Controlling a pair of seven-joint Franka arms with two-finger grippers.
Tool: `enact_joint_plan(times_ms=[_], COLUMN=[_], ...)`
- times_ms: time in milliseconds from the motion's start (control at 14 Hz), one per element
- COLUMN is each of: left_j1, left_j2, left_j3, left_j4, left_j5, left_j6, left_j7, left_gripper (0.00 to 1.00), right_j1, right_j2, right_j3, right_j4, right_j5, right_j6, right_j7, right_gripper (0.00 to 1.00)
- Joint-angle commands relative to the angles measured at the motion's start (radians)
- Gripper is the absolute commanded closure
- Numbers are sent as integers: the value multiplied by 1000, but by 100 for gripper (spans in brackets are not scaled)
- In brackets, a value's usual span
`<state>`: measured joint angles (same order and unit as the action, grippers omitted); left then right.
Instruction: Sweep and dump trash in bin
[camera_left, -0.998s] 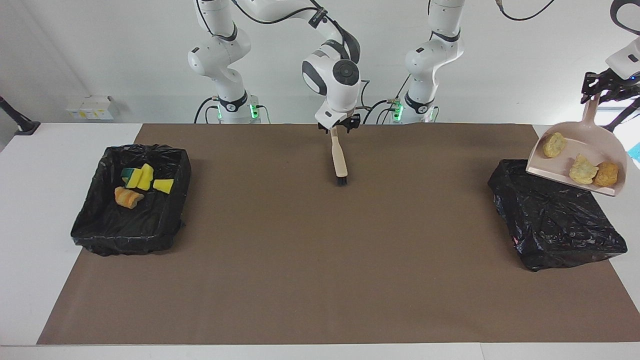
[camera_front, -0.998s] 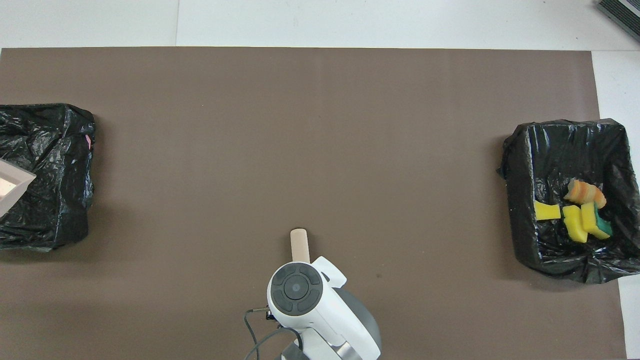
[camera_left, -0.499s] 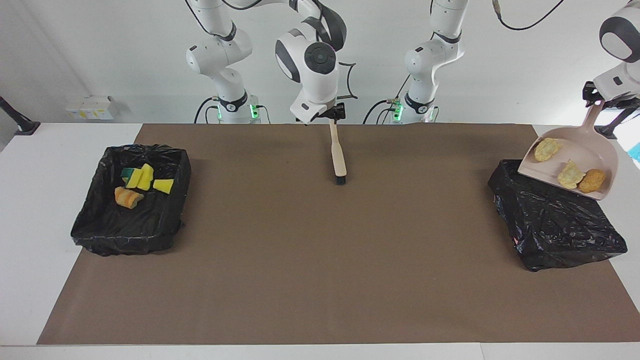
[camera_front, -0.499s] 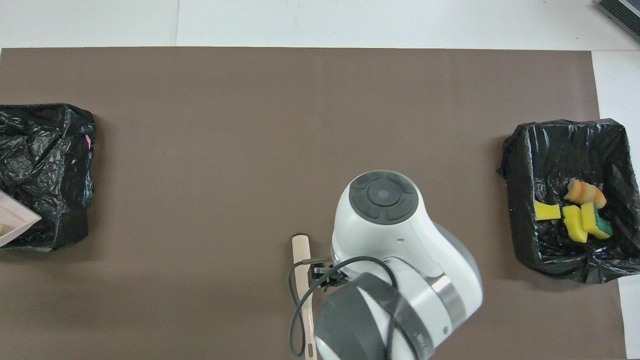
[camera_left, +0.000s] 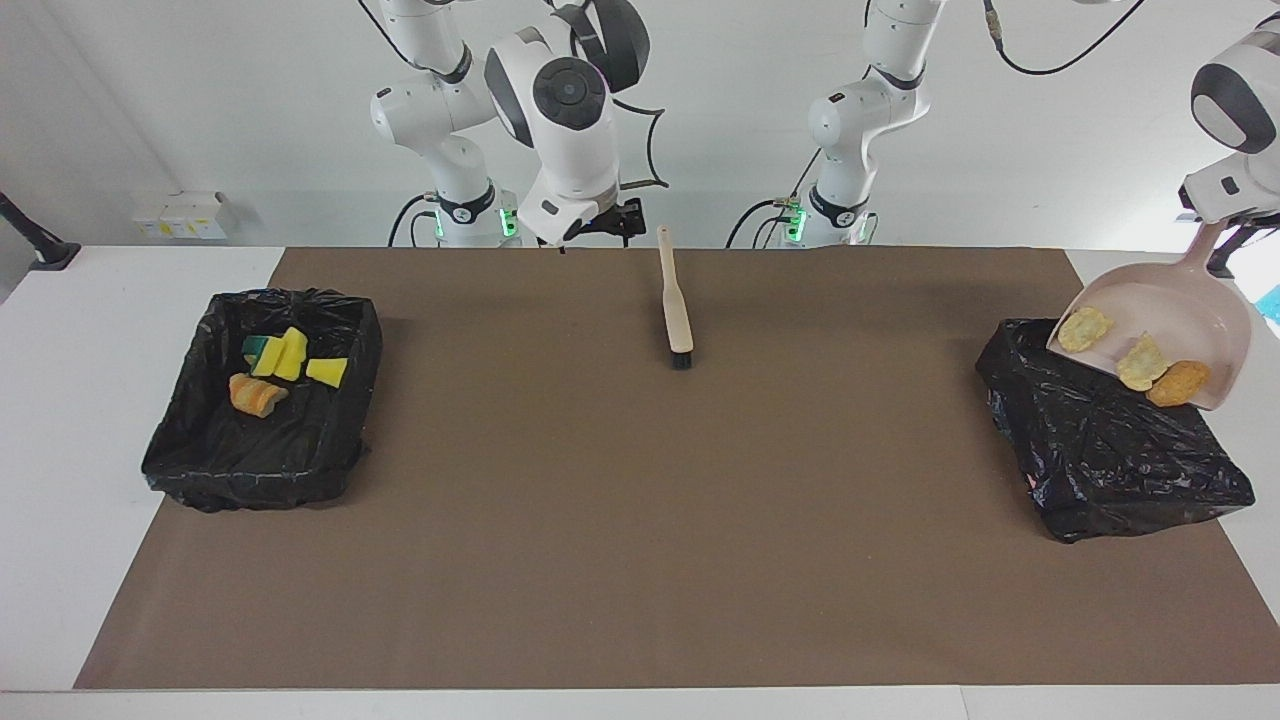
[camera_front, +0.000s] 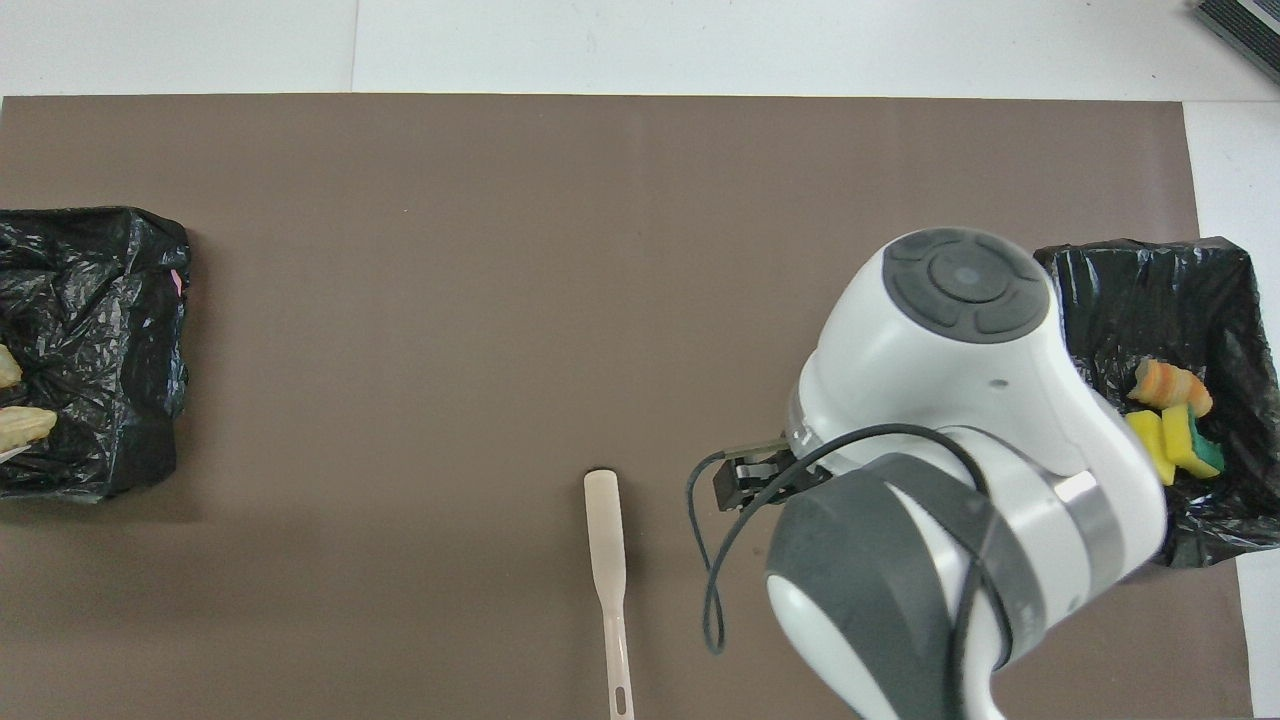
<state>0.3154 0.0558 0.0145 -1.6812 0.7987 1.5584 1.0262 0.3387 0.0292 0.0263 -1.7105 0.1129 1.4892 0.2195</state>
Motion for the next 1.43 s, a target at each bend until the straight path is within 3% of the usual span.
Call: enact_joint_plan(times_ms=[0,214,499,642,856,1355], left_j1=[-37,-102,-116,-117,-121,-219], left_j2=[15,16,7,9,13,-16], left_j3=[12,12,7,4,1,-59], left_j4=[24,37,98,123,181,161], left_j5=[80,200,165,79,-152,-450], left_j6=[9,-1,-9,-3,23,-46], left_j7=[2,6,15,21,-27,-458], left_gripper=[100,100,100,100,100,100], right_j1=[-107,-182,-247,-286,-366,-372], right_j2=[-8,-8,-8,-5,-2,-2], right_j3=[12,7,-8,-17,-28,-26], right_j4=[52,54,77,92,103,114], right_j5=[-41,-108,-211,-219,-200,-105], right_j6=[0,77,80,83,88,94], right_j7=[-116,-239,-368,-423,-440,-285], right_gripper=[0,0,0,0,0,0])
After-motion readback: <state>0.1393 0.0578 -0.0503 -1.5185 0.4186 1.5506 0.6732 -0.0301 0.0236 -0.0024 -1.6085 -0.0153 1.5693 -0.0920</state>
